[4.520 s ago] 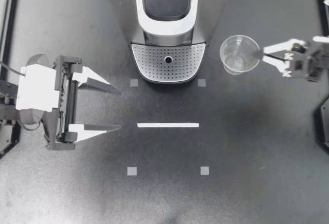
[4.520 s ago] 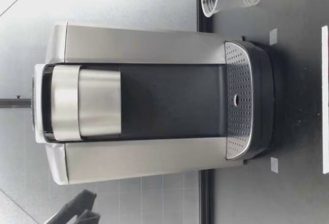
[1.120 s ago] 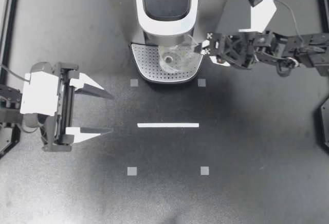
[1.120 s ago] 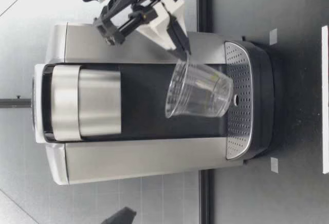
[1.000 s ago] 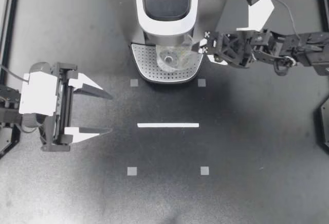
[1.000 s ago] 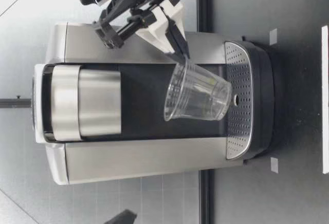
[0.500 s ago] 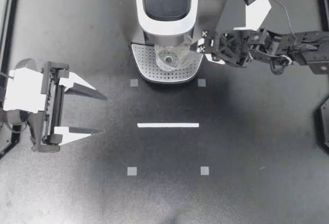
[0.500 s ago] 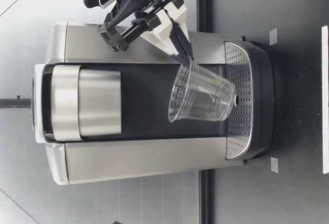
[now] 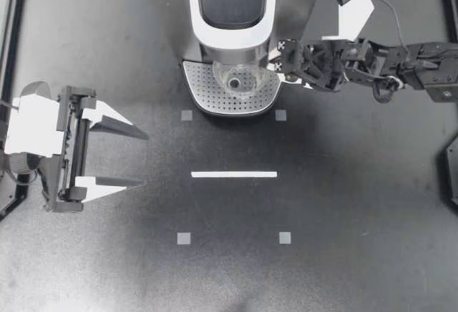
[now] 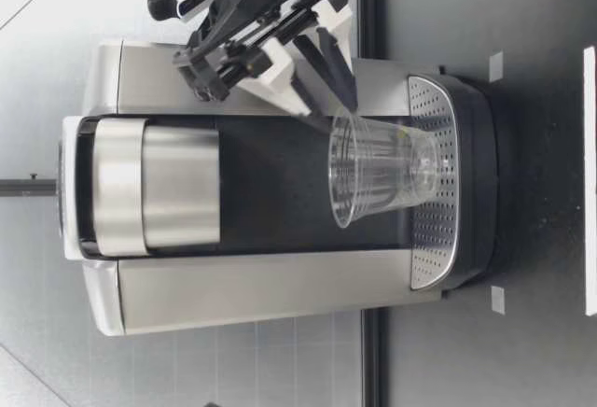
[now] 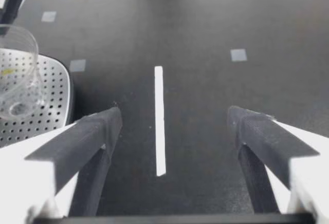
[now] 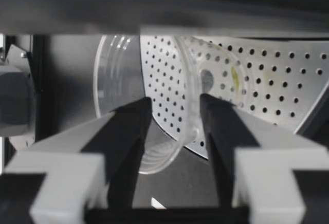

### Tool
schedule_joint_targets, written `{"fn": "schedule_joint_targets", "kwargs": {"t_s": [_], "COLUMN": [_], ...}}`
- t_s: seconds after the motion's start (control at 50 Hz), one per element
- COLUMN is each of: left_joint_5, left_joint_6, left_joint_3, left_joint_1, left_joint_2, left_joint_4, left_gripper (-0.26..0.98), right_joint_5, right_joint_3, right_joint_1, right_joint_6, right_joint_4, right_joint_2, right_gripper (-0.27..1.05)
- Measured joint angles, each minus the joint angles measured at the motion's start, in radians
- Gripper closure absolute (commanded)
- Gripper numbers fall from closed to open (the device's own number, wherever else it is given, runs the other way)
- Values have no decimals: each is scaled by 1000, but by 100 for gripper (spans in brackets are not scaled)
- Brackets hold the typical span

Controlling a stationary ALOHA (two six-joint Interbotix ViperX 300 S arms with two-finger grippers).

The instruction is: Place the coffee capsule inside the capsule container, then place the cup onto the center of the cup tray, then push the 'Hot Water' and 'Travel Mug' buttons.

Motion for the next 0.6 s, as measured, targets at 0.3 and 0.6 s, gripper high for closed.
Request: {"fn": "schedule_joint_targets", "kwargs": {"t_s": [0.3, 0.6], "left_joint_5": [0, 3], "left_joint_6": [0, 0], "left_joint_3": [-2, -2], "left_joint_1": [0, 0], "left_joint_2": [0, 0], "left_joint_4": [-11, -14], "left_gripper": [-4, -4], "right_joint_5": [0, 0], "right_joint_3": [2, 60], "right_joint_1": [0, 0], "right_joint_6": [-2, -3], "right_joint_4": [-6, -25], "right_joint_2": [-15, -106], "right_gripper": [28, 28]}}
